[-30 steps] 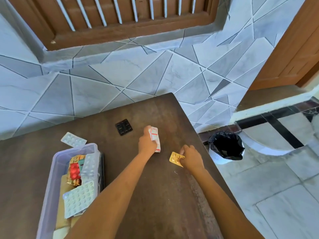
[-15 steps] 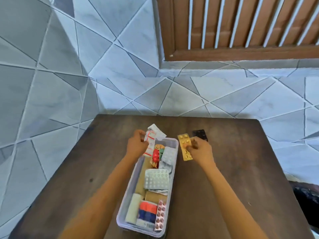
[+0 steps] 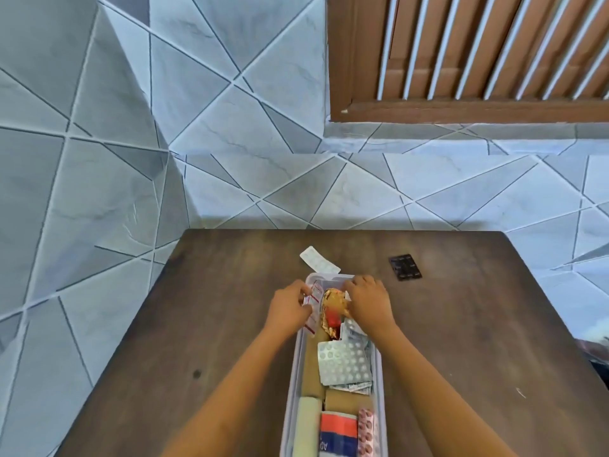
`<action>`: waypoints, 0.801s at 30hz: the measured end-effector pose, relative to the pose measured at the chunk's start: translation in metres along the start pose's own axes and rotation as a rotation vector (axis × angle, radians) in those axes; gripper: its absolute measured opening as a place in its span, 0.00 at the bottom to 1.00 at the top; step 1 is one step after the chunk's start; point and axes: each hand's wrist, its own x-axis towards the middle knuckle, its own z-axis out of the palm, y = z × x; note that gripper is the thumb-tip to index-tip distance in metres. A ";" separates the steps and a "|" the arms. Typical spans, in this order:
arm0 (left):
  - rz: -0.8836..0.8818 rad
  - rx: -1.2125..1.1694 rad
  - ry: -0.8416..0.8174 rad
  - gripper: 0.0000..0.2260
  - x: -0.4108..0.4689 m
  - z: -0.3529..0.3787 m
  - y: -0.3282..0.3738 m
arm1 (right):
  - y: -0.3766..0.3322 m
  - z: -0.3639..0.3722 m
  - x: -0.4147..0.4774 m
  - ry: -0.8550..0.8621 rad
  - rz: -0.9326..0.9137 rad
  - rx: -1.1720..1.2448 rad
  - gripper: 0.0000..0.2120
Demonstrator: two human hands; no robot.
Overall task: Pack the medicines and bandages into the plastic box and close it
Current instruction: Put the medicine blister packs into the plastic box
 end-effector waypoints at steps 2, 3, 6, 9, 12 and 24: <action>0.009 -0.007 -0.011 0.12 0.002 0.001 -0.004 | 0.000 0.004 -0.003 0.007 0.005 -0.022 0.10; 0.017 -0.005 -0.008 0.11 0.002 0.000 -0.003 | 0.000 0.005 -0.006 -0.014 0.006 -0.035 0.09; 0.037 -0.006 -0.015 0.13 0.005 0.002 0.000 | 0.000 0.012 -0.016 -0.130 -0.068 -0.095 0.11; 0.054 0.006 -0.080 0.15 0.005 0.007 0.001 | 0.003 0.020 -0.023 -0.178 -0.025 -0.246 0.15; 0.079 0.090 -0.196 0.20 0.003 0.011 0.002 | 0.004 0.027 -0.024 -0.050 0.010 -0.251 0.21; 0.306 0.838 -0.029 0.17 -0.003 0.025 0.004 | 0.005 0.024 -0.052 -0.057 0.123 0.113 0.28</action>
